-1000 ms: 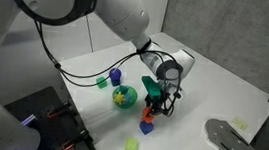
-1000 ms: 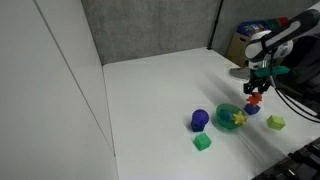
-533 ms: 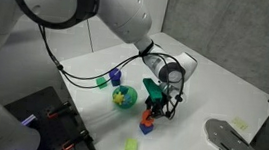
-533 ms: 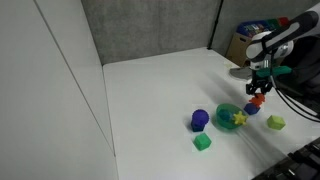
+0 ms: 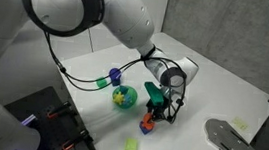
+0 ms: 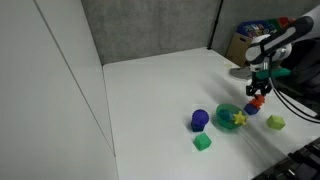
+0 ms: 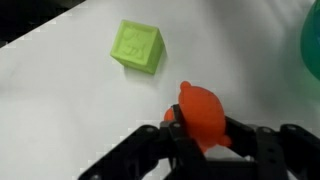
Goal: Remove the orange object from the bowl
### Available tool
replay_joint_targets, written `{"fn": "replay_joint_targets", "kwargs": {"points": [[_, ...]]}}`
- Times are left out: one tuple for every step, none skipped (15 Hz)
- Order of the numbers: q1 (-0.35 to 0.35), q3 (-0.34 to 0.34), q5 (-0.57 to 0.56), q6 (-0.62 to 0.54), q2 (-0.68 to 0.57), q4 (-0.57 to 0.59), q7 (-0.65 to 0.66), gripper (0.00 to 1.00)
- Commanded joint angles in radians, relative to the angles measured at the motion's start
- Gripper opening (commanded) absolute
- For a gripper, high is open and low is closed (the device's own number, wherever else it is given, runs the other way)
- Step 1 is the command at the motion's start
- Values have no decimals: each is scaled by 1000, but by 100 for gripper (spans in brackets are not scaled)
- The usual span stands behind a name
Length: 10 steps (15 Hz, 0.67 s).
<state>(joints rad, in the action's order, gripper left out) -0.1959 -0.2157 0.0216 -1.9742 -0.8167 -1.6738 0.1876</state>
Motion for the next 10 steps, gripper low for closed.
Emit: {"fn": "replay_joint_targets", "kwargs": {"points": [[-17, 11, -4, 40, -23, 47, -27, 8], [-17, 12, -4, 41, -25, 49, -27, 8], [-18, 12, -3, 47, -28, 51, -27, 8], [-18, 12, -3, 51, -31, 53, -28, 7], [-18, 12, -3, 54, -33, 54, -29, 5], [-19, 12, -3, 57, -36, 55, -30, 7], [-19, 11, -4, 57, -38, 55, -31, 7], [-19, 11, -4, 56, -37, 53, -31, 25], [-19, 11, -3, 57, -34, 53, -32, 49], [-17, 9, -5, 56, -30, 52, -31, 50]]}}
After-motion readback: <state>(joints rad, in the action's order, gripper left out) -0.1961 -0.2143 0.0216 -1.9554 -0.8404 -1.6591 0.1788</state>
